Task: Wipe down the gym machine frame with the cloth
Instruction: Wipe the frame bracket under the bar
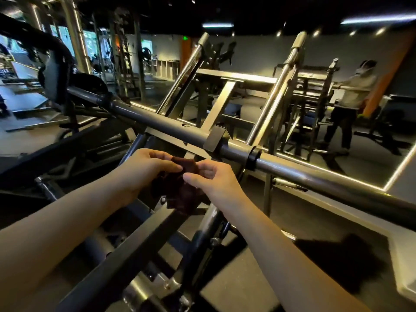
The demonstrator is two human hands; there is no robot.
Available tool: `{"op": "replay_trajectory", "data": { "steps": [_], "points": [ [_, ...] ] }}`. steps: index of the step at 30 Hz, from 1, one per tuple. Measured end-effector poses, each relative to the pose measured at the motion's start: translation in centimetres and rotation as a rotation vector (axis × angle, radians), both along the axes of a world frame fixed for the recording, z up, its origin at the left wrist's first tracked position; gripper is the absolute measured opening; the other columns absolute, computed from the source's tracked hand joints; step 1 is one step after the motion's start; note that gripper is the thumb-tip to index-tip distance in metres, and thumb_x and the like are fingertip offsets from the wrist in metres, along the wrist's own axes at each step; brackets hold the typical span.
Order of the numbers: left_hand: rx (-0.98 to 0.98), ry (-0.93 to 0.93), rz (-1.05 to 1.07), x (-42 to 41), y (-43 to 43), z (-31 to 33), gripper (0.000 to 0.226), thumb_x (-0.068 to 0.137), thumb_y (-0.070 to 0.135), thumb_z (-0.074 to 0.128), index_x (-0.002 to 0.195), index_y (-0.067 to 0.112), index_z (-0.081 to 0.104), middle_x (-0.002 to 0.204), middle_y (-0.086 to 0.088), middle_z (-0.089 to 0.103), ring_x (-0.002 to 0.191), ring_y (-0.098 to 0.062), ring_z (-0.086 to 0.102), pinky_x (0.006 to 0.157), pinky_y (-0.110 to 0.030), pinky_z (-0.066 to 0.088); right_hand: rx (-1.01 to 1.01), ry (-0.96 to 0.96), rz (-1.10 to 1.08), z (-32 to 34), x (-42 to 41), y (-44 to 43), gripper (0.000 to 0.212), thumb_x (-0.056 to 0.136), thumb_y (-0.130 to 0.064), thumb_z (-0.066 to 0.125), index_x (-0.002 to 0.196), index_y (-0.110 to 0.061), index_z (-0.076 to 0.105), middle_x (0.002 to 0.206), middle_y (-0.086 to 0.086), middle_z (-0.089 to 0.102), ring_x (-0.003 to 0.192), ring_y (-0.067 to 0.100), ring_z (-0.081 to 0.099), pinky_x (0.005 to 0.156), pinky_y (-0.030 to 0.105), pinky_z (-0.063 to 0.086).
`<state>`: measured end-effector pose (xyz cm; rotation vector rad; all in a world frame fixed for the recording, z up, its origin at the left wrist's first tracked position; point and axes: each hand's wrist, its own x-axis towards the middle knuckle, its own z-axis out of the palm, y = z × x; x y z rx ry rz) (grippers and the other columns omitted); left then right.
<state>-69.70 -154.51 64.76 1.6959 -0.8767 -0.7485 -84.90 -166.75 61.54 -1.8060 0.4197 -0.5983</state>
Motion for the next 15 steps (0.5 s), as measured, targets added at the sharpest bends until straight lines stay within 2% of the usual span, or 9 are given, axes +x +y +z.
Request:
{"op": "replay_trajectory", "data": {
  "steps": [2,5,6,8,10,12,15],
  "points": [
    [0.025,-0.024,0.015,-2.4,-0.3,-0.2,0.017,0.088,0.018,0.073,0.104,0.013,0.074,0.094,-0.01,0.077,0.09,-0.023,0.076,0.075,-0.036,0.059,0.013,-0.003,0.021,-0.7,-2.1,-0.6,0.017,0.095,-0.025,0.071,0.111,-0.018,0.07,0.105,0.004,0.074,0.104,0.016,0.07,0.094,0.036,0.058],
    [0.062,-0.023,0.051,-6.3,-0.7,-1.2,0.018,0.088,0.016,0.074,0.105,0.011,0.075,0.098,-0.012,0.076,0.095,-0.024,0.075,0.083,-0.037,0.06,0.034,0.02,0.076,-2.3,-5.3,-1.8,0.012,0.097,-0.023,0.069,0.109,-0.021,0.07,0.102,0.0,0.075,0.098,0.008,0.071,0.083,0.021,0.055],
    [0.06,-0.017,0.077,-7.6,-0.8,-1.7,0.018,0.088,0.013,0.074,0.105,0.009,0.075,0.099,-0.013,0.076,0.094,-0.023,0.075,0.08,-0.033,0.06,0.053,0.031,0.098,-3.0,-6.3,-2.2,0.012,0.097,-0.023,0.068,0.109,-0.022,0.071,0.102,-0.001,0.076,0.098,0.008,0.072,0.084,0.022,0.055],
    [0.064,-0.029,0.124,-10.1,-1.0,-2.6,0.017,0.088,0.011,0.074,0.104,0.006,0.075,0.097,-0.013,0.076,0.091,-0.022,0.075,0.074,-0.027,0.059,0.09,0.045,0.124,-4.5,-8.0,-2.7,0.011,0.097,-0.024,0.068,0.108,-0.024,0.071,0.102,-0.001,0.076,0.099,0.01,0.072,0.092,0.035,0.058],
    [0.084,-0.047,0.159,-12.1,-1.1,-3.7,0.016,0.087,0.011,0.076,0.102,0.007,0.075,0.093,-0.011,0.077,0.089,-0.022,0.076,0.075,-0.029,0.058,0.106,0.072,0.135,-5.9,-9.3,-2.9,0.01,0.098,-0.025,0.067,0.106,-0.024,0.072,0.101,-0.002,0.076,0.099,0.01,0.072,0.095,0.038,0.058],
    [0.103,-0.068,0.203,-13.6,-0.7,-5.4,0.014,0.086,0.013,0.078,0.1,0.009,0.076,0.09,-0.009,0.078,0.087,-0.021,0.076,0.08,-0.033,0.06,0.118,0.109,0.153,-7.1,-10.6,-2.8,0.009,0.098,-0.025,0.067,0.104,-0.027,0.073,0.1,-0.005,0.076,0.099,0.007,0.072,0.091,0.031,0.058],
    [0.134,-0.053,0.215,-15.1,0.0,-8.1,0.016,0.086,0.018,0.079,0.1,0.011,0.076,0.091,-0.007,0.078,0.087,-0.019,0.076,0.083,-0.033,0.061,0.124,0.132,0.188,-8.5,-12.0,-2.8,0.012,0.098,-0.018,0.066,0.105,-0.026,0.073,0.098,-0.007,0.076,0.096,0.0,0.07,0.075,0.011,0.053]
  ]
}}
